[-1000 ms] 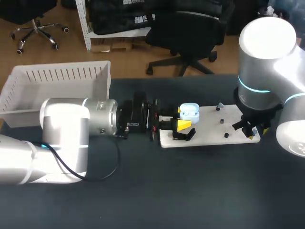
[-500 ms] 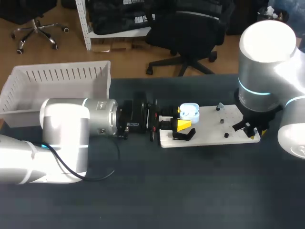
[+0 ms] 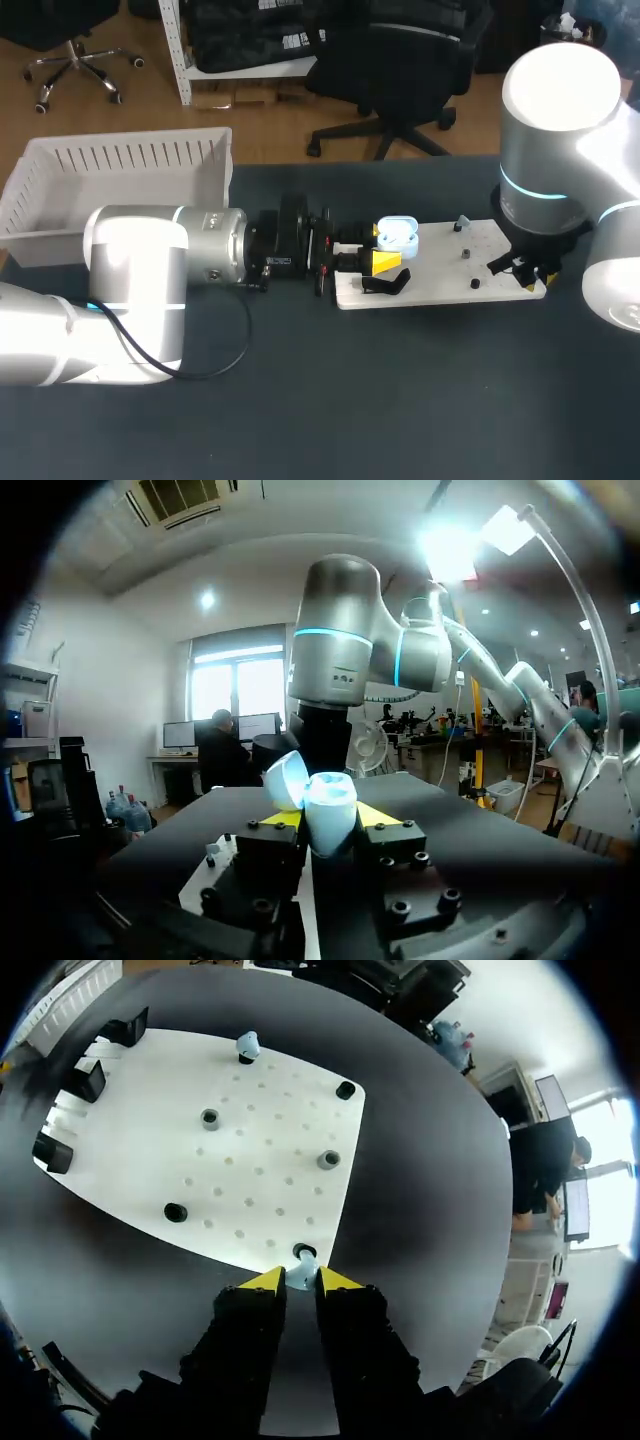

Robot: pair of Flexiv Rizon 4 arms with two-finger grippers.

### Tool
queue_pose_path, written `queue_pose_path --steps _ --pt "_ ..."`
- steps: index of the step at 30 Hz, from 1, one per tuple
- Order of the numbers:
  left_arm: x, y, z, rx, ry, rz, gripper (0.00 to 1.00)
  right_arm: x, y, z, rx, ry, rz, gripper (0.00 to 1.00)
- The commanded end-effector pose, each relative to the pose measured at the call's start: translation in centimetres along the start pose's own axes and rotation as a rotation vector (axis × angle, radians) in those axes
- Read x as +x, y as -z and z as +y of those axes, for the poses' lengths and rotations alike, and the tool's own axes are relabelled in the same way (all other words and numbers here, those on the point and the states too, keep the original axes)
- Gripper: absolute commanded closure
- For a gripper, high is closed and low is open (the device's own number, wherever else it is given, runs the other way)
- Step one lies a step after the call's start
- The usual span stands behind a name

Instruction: Pick up each earbud case from the left stands, insert the matching earbuds, close the lid, and place the case in the box.

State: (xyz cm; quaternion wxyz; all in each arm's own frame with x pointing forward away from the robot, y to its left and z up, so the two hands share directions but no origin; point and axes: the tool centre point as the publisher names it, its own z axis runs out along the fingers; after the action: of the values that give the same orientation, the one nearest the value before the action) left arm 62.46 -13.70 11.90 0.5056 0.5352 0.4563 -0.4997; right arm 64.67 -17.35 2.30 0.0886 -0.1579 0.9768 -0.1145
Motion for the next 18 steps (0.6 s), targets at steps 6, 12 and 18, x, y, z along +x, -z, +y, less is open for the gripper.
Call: queue_pose_path --steps 6,12,18 --pt "0.1 0.0 -0.1 -0.004 -0.003 -0.003 1.0 0.6 2.1 0.1 0.016 -0.02 -0.003 1.0" --pt "0.1 0.0 -0.1 -0.004 -0.003 -0.003 1.0 0.8 5.0 0.6 0.027 -0.027 0.012 1.0" --pt "0.1 0.0 -0.1 -0.004 -0.003 -0.003 1.0 0.2 10.2 2.1 0.016 -0.043 -0.018 1.0"
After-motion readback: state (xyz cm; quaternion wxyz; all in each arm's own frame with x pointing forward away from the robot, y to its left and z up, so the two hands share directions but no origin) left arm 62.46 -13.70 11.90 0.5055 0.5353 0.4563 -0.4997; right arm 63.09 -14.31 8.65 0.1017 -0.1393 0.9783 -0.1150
